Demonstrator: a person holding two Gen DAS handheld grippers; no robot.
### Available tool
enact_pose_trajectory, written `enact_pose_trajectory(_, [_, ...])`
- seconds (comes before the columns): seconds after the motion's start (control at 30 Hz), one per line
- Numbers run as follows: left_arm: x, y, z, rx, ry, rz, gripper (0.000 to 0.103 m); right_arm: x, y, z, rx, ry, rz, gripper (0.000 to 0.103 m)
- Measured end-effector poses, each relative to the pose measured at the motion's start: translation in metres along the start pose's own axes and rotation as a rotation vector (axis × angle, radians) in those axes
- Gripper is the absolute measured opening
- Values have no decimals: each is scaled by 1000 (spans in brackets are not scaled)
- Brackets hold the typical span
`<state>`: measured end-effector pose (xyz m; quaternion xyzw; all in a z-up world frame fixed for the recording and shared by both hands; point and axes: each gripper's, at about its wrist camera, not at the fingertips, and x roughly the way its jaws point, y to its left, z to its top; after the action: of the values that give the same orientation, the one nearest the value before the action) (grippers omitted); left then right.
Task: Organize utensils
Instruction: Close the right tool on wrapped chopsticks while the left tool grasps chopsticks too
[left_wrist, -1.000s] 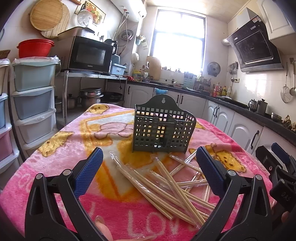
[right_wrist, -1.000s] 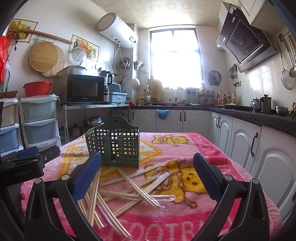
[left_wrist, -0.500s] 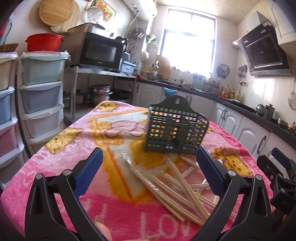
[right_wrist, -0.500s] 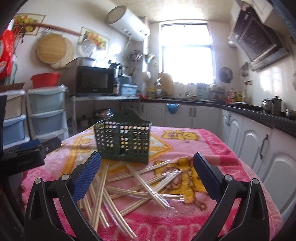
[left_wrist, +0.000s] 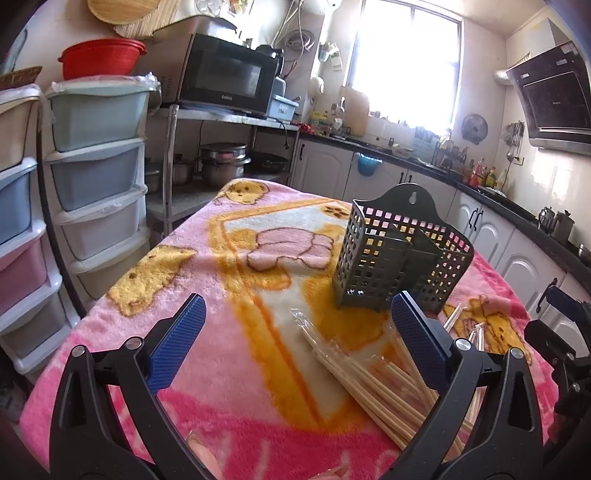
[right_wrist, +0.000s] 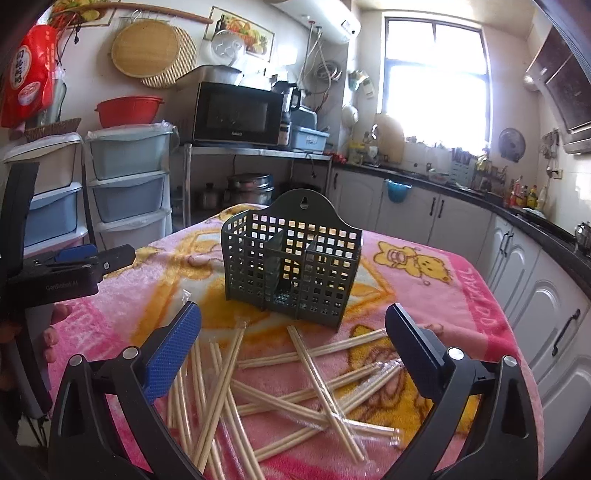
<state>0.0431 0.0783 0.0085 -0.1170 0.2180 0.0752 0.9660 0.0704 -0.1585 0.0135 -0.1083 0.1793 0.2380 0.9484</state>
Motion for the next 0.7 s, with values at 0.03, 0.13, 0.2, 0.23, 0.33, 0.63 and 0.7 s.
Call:
enact_pose_trajectory(0.03, [3,1,1,-2,12,-3,93,4,-1,2,-10,8,2,97])
enact_pose_trajectory(0.13, [13,4,6,-10,44,-13,93,16,-3,8,-32,37,6,97])
enact_pose_trajectory(0.2, [22,5,9,-19,65,-26,93,25,-5,10,-40,63,12,95])
enact_pose_trajectory(0.23, [27,7,10,-25,81,-30,93,28,-7,11,-42,72,22,95])
enact_pose_trajectory(0.33, [39,8,14,-33,109,-22,93,41,-10,11,-55,101,28,87])
enact_pose_trajectory(0.63, [88,21,21,-82,249,-66,92,88,-9,6,-122,268,46,65])
enact_pose_trajectory(0.7, [98,26,19,-113,286,-85,88,100,-10,5,-121,303,64,59])
